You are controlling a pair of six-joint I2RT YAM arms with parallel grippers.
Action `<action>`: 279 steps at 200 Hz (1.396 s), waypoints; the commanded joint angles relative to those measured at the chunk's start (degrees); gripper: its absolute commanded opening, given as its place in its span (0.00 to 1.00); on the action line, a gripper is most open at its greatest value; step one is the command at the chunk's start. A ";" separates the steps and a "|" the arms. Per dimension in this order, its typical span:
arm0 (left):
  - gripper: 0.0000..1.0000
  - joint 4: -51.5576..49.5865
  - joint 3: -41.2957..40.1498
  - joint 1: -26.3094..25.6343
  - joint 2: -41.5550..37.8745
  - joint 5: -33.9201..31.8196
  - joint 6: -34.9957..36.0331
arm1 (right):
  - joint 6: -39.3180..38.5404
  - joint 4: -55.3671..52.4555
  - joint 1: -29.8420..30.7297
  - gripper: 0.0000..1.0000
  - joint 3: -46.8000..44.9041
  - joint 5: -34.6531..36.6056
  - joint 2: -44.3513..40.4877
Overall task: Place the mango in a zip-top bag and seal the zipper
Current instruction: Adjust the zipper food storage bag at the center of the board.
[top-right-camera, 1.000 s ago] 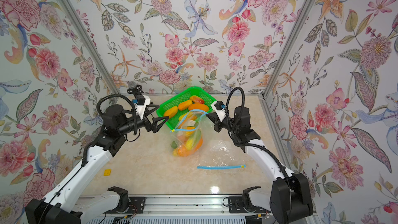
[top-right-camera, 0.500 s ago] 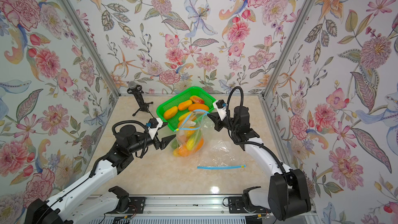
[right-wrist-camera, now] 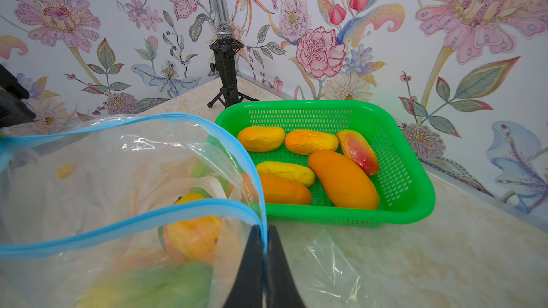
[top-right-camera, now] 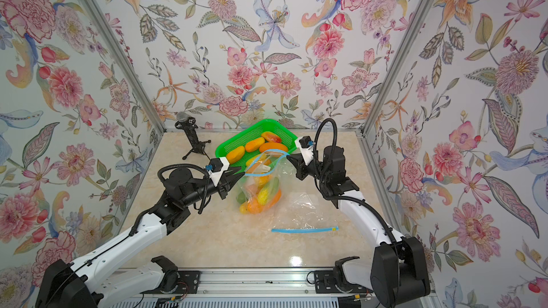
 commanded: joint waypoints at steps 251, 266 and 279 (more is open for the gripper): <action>0.10 8.08 -0.36 -4.14 6.78 0.19 0.61 | 7.13 1.18 -2.79 0.00 1.83 -0.30 -0.94; 0.07 6.59 0.26 -4.09 5.54 -0.92 0.82 | 7.15 0.55 -2.98 0.00 1.92 0.00 -1.33; 0.00 4.12 1.53 -4.11 4.12 -2.88 1.34 | 6.65 -0.99 -3.09 0.00 2.46 0.29 -2.01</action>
